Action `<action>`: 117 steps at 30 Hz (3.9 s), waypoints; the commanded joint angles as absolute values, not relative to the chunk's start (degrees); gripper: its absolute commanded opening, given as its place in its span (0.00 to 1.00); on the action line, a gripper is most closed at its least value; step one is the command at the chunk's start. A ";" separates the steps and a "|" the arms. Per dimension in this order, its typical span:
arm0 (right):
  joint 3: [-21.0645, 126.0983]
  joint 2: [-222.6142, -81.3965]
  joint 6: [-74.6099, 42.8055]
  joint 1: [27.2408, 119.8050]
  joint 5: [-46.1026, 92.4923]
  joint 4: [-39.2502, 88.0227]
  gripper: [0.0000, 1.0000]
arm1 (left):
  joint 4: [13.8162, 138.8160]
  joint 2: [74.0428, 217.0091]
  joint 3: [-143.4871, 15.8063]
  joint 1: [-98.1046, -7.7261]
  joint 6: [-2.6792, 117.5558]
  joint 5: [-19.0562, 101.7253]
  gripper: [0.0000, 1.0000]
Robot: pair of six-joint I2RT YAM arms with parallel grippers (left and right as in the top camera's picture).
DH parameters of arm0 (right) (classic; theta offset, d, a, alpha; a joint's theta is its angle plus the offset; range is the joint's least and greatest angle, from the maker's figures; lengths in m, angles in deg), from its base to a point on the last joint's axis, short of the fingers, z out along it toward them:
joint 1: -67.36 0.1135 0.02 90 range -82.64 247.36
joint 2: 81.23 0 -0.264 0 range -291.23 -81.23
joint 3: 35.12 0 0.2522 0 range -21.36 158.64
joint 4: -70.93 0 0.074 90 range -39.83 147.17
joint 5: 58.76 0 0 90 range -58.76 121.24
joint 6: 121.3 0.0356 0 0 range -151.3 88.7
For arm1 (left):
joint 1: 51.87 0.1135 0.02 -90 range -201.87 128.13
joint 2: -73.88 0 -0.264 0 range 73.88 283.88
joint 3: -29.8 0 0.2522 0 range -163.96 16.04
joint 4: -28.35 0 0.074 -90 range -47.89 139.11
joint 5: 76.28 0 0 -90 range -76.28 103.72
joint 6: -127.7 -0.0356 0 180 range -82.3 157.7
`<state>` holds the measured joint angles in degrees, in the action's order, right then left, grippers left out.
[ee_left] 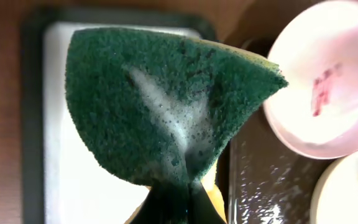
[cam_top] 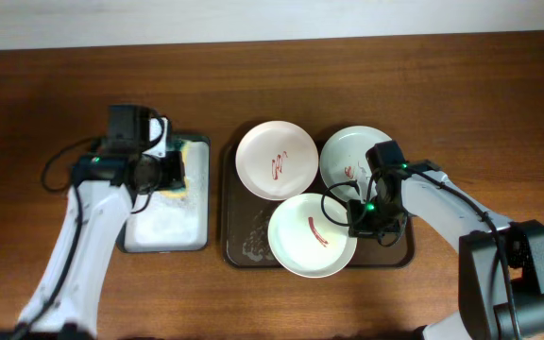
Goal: Clean dirty plates on tray and stack at the side
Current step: 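Carry the sponge with left gripper over to the cream plate, then scrub the cream plate with the sponge while right gripper holds it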
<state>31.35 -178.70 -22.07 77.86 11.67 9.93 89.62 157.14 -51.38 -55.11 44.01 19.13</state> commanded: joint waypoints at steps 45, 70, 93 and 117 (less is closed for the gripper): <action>32.05 -179.16 -21.78 78.32 12.19 10.06 0.06 | 87.69 172.75 -51.23 -66.30 44.55 18.19 0.00; 32.05 -179.16 -21.78 78.32 12.19 10.08 0.06 | 79.61 175.09 -54.88 -84.20 69.91 44.42 0.00; 32.05 -179.16 -21.80 78.23 12.19 10.06 0.06 | 68.57 183.72 -49.26 -91.63 81.67 48.24 0.00; 32.05 -179.16 -21.80 78.23 12.19 10.04 0.07 | 63.17 183.70 -41.20 -97.19 91.24 33.01 0.00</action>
